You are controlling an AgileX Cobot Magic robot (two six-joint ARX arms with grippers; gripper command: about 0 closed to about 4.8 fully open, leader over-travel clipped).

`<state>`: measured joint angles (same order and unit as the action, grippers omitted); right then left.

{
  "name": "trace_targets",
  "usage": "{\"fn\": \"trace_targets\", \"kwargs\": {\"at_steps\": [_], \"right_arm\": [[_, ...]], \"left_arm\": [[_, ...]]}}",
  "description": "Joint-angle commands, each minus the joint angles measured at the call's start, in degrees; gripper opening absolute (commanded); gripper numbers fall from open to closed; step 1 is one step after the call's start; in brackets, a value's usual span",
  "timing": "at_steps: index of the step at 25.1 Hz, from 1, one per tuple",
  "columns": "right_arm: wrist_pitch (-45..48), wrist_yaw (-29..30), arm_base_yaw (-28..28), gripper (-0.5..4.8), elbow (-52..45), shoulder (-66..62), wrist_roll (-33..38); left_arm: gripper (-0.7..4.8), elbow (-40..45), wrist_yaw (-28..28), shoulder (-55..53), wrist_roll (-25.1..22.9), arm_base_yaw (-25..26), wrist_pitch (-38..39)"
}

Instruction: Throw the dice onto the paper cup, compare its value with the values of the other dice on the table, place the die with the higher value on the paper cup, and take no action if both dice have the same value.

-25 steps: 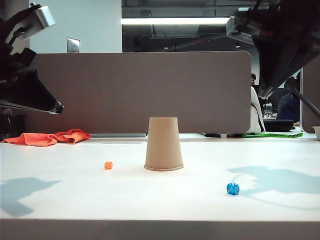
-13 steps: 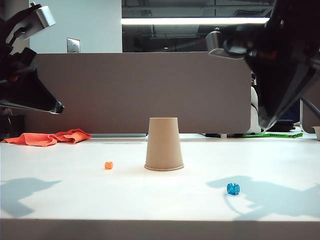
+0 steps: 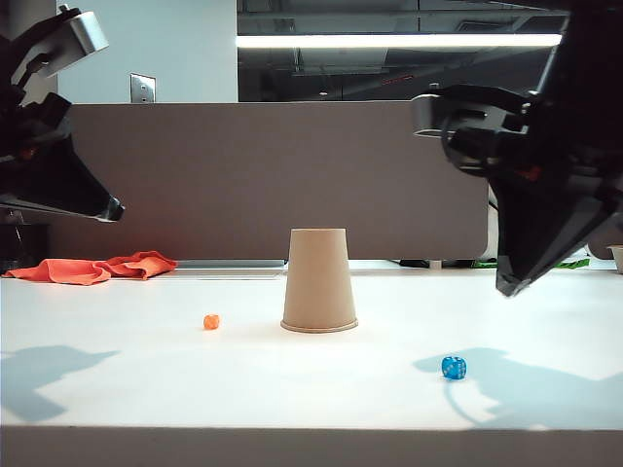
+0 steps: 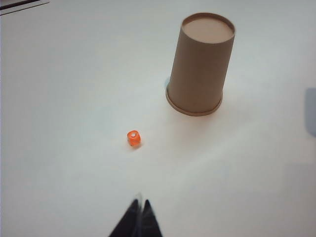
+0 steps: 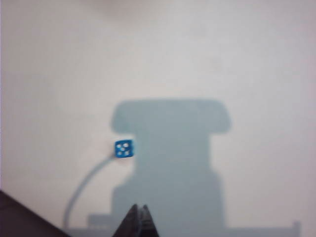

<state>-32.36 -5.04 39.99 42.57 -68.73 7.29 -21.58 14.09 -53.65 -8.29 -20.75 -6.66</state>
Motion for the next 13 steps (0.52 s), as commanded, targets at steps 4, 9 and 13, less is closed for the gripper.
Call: {"fn": "trace_targets", "kwargs": {"at_steps": [4,9,13], "right_arm": [[6.4,2.5,0.0,-0.06,-4.5,10.8,1.3],[8.3,6.0,0.0,-0.06,-7.8,15.1,1.3],[8.6,7.6,0.0,-0.06,-8.9,15.3,1.1]], "left_arm": [[-0.05,-0.2,0.1,0.1,0.0,-0.1,-0.7],[-0.05,-0.2,0.1,0.1,0.0,-0.1,-0.7],[-0.05,-0.2,0.1,0.1,0.0,-0.1,-0.7]]}}
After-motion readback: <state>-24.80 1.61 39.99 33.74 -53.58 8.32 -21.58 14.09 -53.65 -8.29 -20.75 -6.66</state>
